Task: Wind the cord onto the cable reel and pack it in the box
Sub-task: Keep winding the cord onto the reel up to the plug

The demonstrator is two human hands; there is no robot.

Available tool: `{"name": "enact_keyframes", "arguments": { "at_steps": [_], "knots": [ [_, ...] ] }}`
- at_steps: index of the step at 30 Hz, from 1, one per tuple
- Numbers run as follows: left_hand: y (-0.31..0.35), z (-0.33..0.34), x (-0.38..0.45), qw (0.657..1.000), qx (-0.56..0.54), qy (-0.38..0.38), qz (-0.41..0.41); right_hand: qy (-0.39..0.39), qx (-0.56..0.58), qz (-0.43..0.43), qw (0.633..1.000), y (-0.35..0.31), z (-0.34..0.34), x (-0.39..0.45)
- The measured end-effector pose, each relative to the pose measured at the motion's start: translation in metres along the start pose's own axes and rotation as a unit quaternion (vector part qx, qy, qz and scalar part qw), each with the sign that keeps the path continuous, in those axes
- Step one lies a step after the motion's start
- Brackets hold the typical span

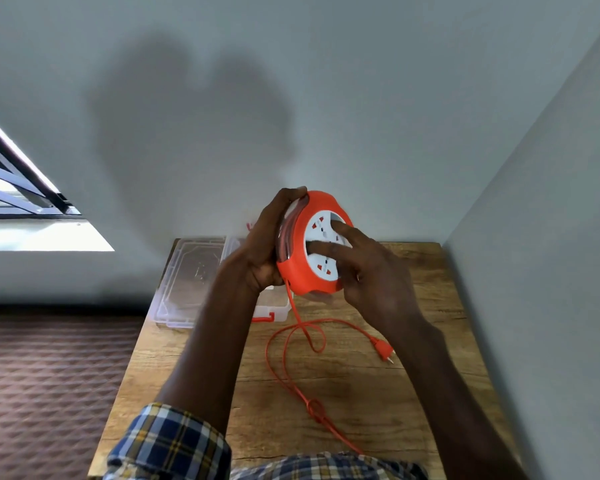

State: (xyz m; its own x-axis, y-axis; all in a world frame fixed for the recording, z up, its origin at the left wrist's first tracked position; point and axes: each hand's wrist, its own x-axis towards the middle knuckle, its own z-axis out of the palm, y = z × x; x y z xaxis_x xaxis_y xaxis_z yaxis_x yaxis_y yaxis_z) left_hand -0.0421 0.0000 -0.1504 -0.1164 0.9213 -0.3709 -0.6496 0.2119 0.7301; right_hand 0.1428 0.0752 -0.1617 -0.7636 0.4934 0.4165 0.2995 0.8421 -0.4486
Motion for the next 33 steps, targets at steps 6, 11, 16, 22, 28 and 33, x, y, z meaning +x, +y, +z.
{"name": "enact_keyframes", "arguments": {
  "at_steps": [6, 11, 16, 22, 28, 33],
  "knots": [
    [0.005, 0.007, -0.001, 0.999, 0.041, -0.005, 0.019, 0.081, 0.12, 0.221, 0.965, -0.018, 0.008, 0.005],
    [0.001, 0.008, -0.001, 0.999, 0.022, -0.027, 0.013, 0.127, 0.038, 0.244, 0.961, -0.025, 0.005, 0.005],
    [0.002, 0.003, 0.001, 0.999, 0.011, -0.032, 0.006, 0.073, 0.053, 0.117, 0.989, -0.007, -0.01, 0.001],
    [0.002, -0.003, -0.003, 0.999, -0.002, -0.05, -0.011, -0.055, 0.032, 0.007, 0.998, 0.003, -0.012, -0.005],
    [0.0, -0.002, 0.0, 1.0, 0.009, -0.028, -0.003, -0.008, 0.011, 0.065, 0.998, -0.008, -0.003, -0.001],
    [0.002, -0.001, 0.001, 0.999, 0.024, -0.013, 0.023, 0.074, 0.151, 0.232, 0.958, -0.026, 0.007, 0.001]
  ]
}}
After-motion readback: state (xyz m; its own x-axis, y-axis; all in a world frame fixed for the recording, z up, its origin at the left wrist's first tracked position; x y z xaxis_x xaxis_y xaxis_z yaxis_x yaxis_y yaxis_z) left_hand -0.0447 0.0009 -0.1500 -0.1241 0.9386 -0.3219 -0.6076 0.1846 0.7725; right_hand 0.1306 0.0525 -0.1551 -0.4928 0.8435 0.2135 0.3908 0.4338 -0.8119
